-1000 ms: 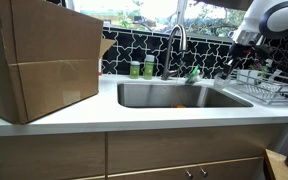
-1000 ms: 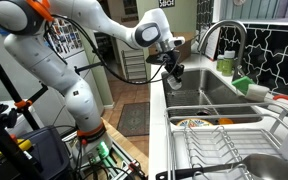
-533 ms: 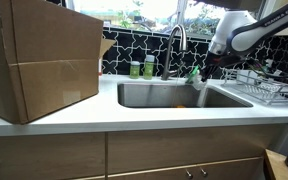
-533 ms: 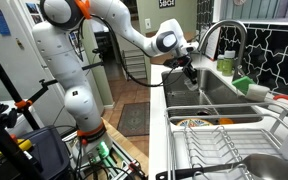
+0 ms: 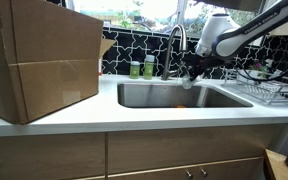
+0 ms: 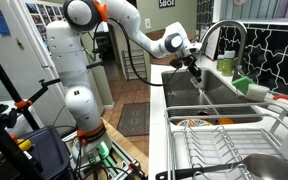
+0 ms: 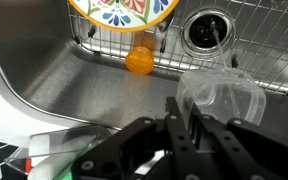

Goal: Pick up the small clear lunch box and fetch some water, pour the water from the small clear lunch box onto the plate in the sink and place the small clear lunch box back on the kitchen counter

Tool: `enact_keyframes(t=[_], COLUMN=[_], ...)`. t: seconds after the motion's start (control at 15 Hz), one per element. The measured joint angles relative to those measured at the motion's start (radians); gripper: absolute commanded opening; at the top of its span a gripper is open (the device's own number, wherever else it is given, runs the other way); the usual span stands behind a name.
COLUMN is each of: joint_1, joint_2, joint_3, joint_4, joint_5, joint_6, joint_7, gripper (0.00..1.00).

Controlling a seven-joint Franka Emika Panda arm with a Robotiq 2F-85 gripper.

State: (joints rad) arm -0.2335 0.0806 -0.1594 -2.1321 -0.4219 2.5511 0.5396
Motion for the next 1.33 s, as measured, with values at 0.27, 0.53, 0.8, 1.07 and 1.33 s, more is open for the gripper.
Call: enact_keyframes(t=[0.27, 0.53, 0.8, 1.07, 1.33], joint_1=[0.023, 0.034, 0.039, 0.042, 0.043], joint_2=[0.025, 0.036, 0.041, 0.042, 0.043], joint_3=[-0.021, -0.042, -0.053, -0.058, -0.06], joint_4=[0.018, 0.028, 0.029, 0.029, 0.029], joint_5=[0.0, 0.0, 0.001, 0.006, 0.02], joint_6=[0.024, 0.045, 0.068, 0.085, 0.092], joint_7=[0.03, 0.041, 0.046, 0.047, 0.048], gripper=[0.03, 0.03, 0.03, 0.03, 0.03])
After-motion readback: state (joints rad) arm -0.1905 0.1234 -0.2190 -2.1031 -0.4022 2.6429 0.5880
